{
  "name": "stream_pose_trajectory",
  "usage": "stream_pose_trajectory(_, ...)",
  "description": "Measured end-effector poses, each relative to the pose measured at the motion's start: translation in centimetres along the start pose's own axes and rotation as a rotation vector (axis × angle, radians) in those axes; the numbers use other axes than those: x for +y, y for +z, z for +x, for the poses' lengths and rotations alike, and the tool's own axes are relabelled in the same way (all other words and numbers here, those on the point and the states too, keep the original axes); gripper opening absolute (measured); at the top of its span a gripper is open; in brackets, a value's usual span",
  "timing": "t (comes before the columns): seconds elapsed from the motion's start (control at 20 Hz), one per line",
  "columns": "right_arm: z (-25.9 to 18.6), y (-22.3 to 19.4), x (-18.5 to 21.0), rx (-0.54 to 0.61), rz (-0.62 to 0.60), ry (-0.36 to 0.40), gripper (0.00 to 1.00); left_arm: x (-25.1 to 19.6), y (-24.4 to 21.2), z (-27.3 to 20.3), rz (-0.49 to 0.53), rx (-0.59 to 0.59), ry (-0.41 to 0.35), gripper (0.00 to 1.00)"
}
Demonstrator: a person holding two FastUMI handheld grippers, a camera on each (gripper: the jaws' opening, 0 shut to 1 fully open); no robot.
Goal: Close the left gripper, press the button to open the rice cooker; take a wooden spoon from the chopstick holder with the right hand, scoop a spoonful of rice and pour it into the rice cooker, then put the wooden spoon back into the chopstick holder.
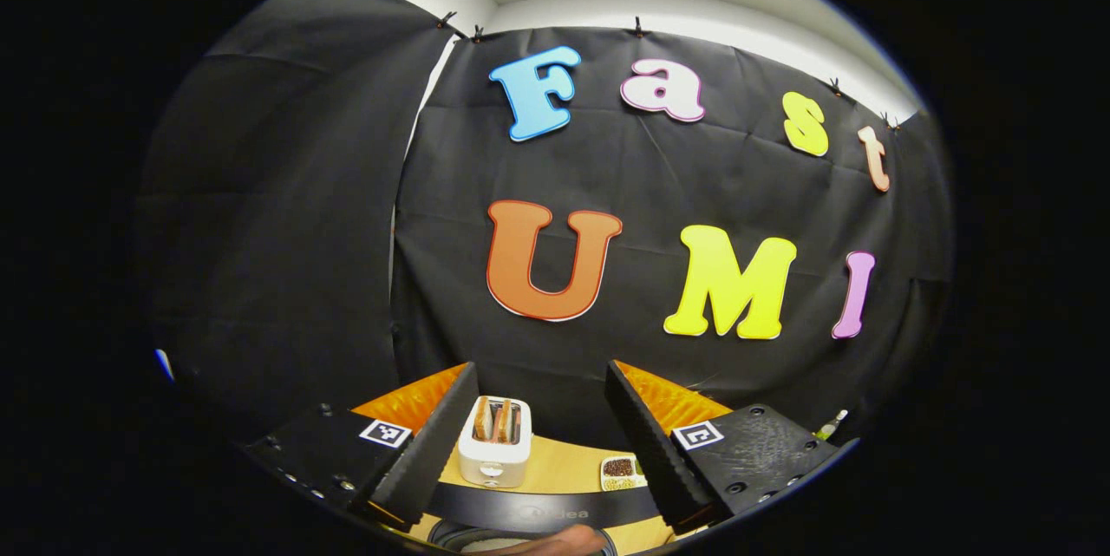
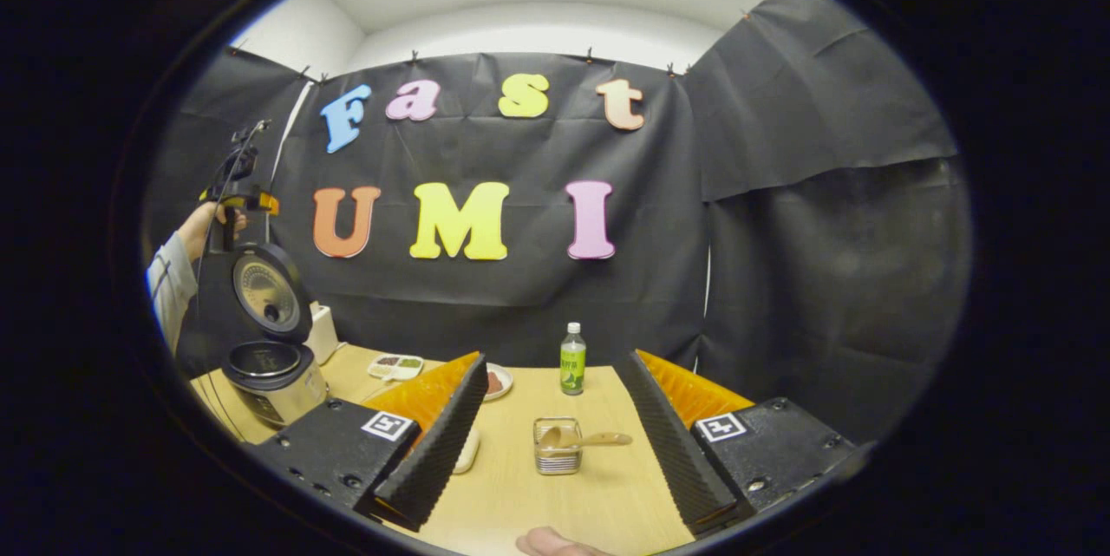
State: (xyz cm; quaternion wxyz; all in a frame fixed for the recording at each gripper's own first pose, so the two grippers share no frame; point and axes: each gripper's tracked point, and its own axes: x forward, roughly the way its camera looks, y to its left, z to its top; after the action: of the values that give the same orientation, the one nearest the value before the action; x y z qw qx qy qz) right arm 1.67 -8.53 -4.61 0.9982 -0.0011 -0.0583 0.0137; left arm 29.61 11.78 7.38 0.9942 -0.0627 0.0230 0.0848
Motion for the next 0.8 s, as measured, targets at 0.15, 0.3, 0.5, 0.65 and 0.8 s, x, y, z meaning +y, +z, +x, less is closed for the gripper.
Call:
stream_pose_trajectory(0.15,0.2,-0.4,-0.2,0.004,0.014,0.004,1.00,-0.9,-1.3,0.2,0.033,0.028,-0.024,0.94)
stream_pose_trajectory(0.3,0.3,-0.9,-0.1,0.011,0.036,0.023,1.00,-1.4,-2.8,0.5,0.079,0.059,-0.015,0.94)
stream_pose_trajectory(0.5,0.2,-0.6,-2.4,-0.019,0.119,-0.015,1.00,-1.2,-6.4,-0.1,0.169,0.165,0.003,0.95)
stream_pose_trajectory(0.65,0.2,-1.0,-3.0,-0.019,0.163,-0.016,1.00,-1.5,-6.4,-0.4,0.143,0.168,-0.020,0.99)
stream_pose_trajectory(0.8,0.2,-1.8,-3.1,0.003,0.182,-0.006,1.00,-1.5,-7.2,-2.4,0.140,0.166,-0.029,1.00)
